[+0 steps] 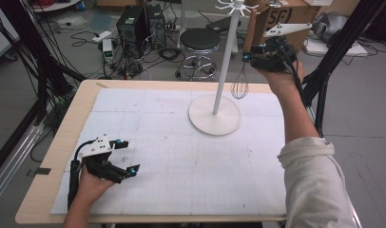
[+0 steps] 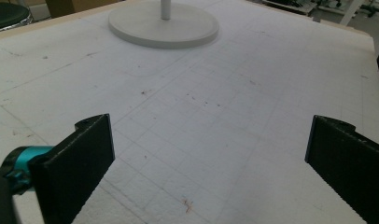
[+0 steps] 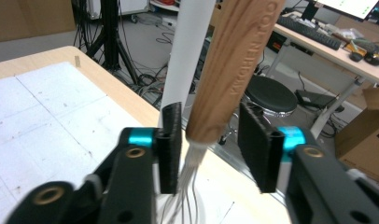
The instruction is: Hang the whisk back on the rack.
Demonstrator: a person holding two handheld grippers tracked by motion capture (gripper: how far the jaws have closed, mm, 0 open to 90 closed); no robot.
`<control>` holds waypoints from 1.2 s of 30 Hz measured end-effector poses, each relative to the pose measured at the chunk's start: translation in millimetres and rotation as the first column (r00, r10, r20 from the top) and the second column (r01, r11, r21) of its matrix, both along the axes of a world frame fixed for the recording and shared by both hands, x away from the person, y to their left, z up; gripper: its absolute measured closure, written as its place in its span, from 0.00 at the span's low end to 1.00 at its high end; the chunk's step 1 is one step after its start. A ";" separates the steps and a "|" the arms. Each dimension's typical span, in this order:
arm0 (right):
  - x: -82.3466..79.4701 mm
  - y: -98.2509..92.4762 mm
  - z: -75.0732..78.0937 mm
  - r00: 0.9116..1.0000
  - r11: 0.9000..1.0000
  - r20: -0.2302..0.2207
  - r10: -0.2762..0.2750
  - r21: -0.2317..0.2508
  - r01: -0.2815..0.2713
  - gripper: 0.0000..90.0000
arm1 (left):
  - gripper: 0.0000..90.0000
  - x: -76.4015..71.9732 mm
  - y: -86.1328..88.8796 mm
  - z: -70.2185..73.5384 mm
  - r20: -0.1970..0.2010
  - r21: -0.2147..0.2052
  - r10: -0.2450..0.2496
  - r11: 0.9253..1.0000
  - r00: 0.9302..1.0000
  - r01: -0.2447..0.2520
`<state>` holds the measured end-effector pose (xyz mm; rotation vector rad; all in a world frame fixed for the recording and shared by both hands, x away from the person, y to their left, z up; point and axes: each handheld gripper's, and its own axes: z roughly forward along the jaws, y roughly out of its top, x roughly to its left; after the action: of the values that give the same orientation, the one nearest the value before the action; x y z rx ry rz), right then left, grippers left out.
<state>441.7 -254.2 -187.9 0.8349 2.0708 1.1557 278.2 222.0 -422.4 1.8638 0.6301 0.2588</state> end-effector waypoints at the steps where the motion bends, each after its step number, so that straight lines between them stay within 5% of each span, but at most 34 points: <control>1: -0.7 0.0 0.4 1.000 1.000 0.005 0.001 0.002 -0.001 0.60 | 0.02 0.0 0.0 0.0 0.000 0.001 0.000 1.000 1.000 0.000; 12: -12.0 -11.8 7.1 0.999 0.997 -0.009 0.049 0.064 -0.048 0.46 | 0.02 0.2 0.0 0.0 0.001 0.004 -0.003 1.000 1.000 0.003; 23: -22.5 -19.3 1.0 0.988 0.978 -0.050 0.148 0.157 -0.138 0.36 | 0.02 -0.5 0.3 0.5 0.002 0.002 -0.004 1.000 1.000 0.004; 34: -39.7 -27.6 -18.5 0.957 0.939 -0.056 0.286 0.216 -0.268 0.21 | 0.02 -0.3 0.3 0.3 0.001 -0.001 -0.007 1.000 1.000 0.007; 36: -42.3 -29.0 -25.4 0.941 0.923 -0.076 0.329 0.235 -0.304 0.16 | 0.02 -0.4 0.3 0.5 0.002 0.000 -0.005 1.000 1.000 0.005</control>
<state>399.4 -283.2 -213.3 0.6935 2.2593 1.5684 277.8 222.3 -422.0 1.8645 0.6238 0.2567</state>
